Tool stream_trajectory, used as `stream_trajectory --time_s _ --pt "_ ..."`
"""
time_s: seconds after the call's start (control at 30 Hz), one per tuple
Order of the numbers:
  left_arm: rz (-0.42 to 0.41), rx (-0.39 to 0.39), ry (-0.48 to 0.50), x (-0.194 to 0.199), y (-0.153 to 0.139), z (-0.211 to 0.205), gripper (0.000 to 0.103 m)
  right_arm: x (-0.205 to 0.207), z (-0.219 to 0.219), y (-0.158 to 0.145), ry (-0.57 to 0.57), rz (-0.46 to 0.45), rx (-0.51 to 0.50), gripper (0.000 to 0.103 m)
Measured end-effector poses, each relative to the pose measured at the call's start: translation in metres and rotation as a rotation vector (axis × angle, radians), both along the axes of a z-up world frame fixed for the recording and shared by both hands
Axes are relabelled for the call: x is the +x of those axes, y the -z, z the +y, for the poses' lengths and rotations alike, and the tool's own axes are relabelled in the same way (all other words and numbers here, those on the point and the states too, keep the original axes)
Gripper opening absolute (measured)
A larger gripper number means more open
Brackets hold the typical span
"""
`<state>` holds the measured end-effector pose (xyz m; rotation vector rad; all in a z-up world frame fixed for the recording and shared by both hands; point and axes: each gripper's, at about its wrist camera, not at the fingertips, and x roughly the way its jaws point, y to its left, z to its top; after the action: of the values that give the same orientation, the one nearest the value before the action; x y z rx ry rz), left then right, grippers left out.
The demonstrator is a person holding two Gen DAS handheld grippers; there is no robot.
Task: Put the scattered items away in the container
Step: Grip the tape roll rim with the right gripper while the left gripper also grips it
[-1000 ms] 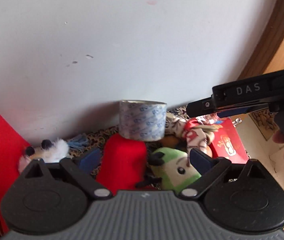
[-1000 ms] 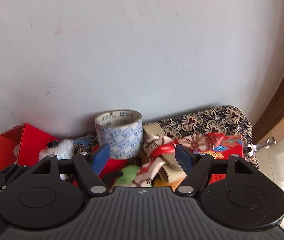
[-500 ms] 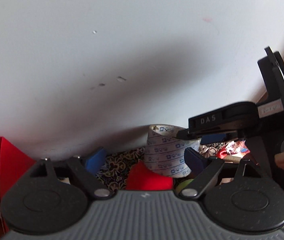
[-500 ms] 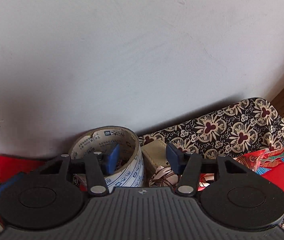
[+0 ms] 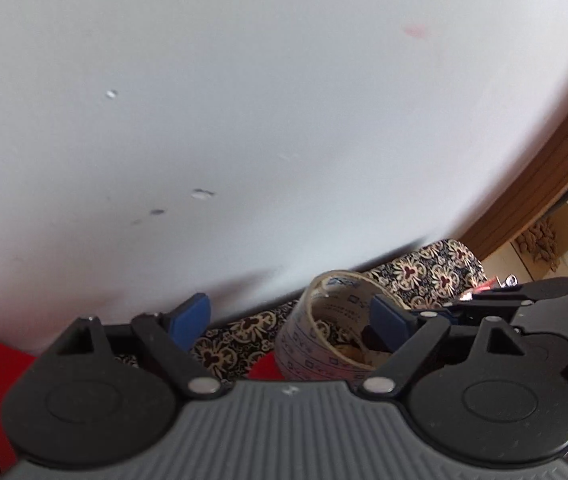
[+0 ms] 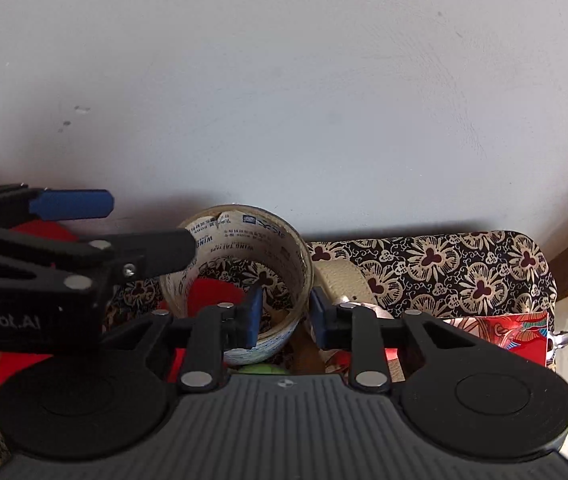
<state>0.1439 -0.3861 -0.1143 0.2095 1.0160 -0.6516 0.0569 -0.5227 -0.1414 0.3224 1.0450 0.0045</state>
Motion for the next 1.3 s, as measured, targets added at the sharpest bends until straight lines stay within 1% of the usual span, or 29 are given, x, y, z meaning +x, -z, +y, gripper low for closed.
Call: stream_trajectory --time_s 0.03,0.1,0.17,0.2,0.27,0.3,0.33,0.37,0.43,0.5,0.57,0.6,0.7,0.77,0.83,0.87,1.0,1.07,1.13,1.2,1.3 --pt "0.018 0.002 0.016 -0.001 0.003 -0.002 0.087 -0.003 0.003 0.001 -0.024 -0.007 -0.011 0.027" --pt "0.042 0.026 0.039 0.001 0.008 -0.007 0.077 -0.007 0.01 0.004 -0.067 -0.016 -0.031 0.026" --pt "0.062 0.06 0.05 0.001 0.014 -0.01 0.054 -0.009 0.017 0.01 -0.101 -0.004 -0.052 0.026" --pt "0.068 0.063 0.05 0.001 0.017 -0.01 0.056 -0.01 0.019 0.015 -0.117 0.01 -0.063 0.026" --pt "0.08 0.065 0.05 0.001 0.023 -0.01 0.05 -0.011 0.021 0.018 -0.118 0.0 -0.067 0.028" --pt "0.086 0.066 0.05 0.001 0.026 -0.01 0.048 -0.01 0.02 0.019 -0.107 0.001 -0.054 0.029" --pt "0.076 0.075 0.047 0.0 0.026 -0.012 0.043 -0.008 0.019 0.019 -0.094 0.003 -0.039 0.03" --pt "0.065 0.084 0.044 -0.001 0.027 -0.013 0.034 -0.005 0.017 0.02 -0.076 0.004 -0.01 0.03" --pt "0.031 0.106 0.038 -0.003 0.027 -0.017 0.027 -0.001 0.01 0.022 -0.034 0.001 0.056 0.029" --pt "0.01 0.108 0.028 -0.006 0.023 -0.016 0.025 0.002 0.004 0.023 -0.003 0.004 0.078 0.02" --pt "0.001 0.099 0.01 -0.009 0.018 -0.014 0.022 0.0 -0.001 0.018 0.02 -0.01 0.096 0.017" --pt "-0.003 0.095 0.002 -0.011 0.015 -0.014 0.022 -0.002 -0.003 0.016 0.032 -0.018 0.104 0.016" --pt "-0.021 0.074 -0.025 -0.018 0.005 -0.009 0.017 -0.011 -0.003 -0.004 0.047 -0.063 0.084 0.015" --pt "-0.057 0.052 -0.041 -0.03 -0.008 -0.005 0.017 -0.018 -0.002 -0.019 0.05 -0.096 0.065 0.015" --pt "-0.09 0.036 -0.052 -0.041 -0.019 -0.001 0.017 -0.023 0.004 -0.032 0.028 -0.12 0.03 0.014" --pt "-0.103 0.029 -0.063 -0.043 -0.026 0.006 0.017 -0.027 0.007 -0.038 0.021 -0.126 0.02 0.014" --pt "-0.157 0.003 -0.109 -0.053 -0.056 0.035 0.017 -0.034 0.02 -0.063 0.015 -0.162 0.036 0.014" --pt "-0.184 -0.01 -0.133 -0.058 -0.07 0.05 0.017 -0.033 0.033 -0.08 -0.006 -0.196 0.046 0.014" --pt "-0.211 -0.023 -0.156 -0.063 -0.085 0.064 0.017 -0.026 0.054 -0.095 -0.05 -0.23 0.048 0.014" --pt "-0.238 -0.032 -0.202 -0.063 -0.1 0.09 0.017 -0.016 0.08 -0.106 -0.105 -0.256 0.051 0.014" --pt "-0.263 -0.011 -0.267 -0.062 -0.11 0.135 0.017 -0.001 0.119 -0.123 -0.187 -0.296 0.054 0.014"
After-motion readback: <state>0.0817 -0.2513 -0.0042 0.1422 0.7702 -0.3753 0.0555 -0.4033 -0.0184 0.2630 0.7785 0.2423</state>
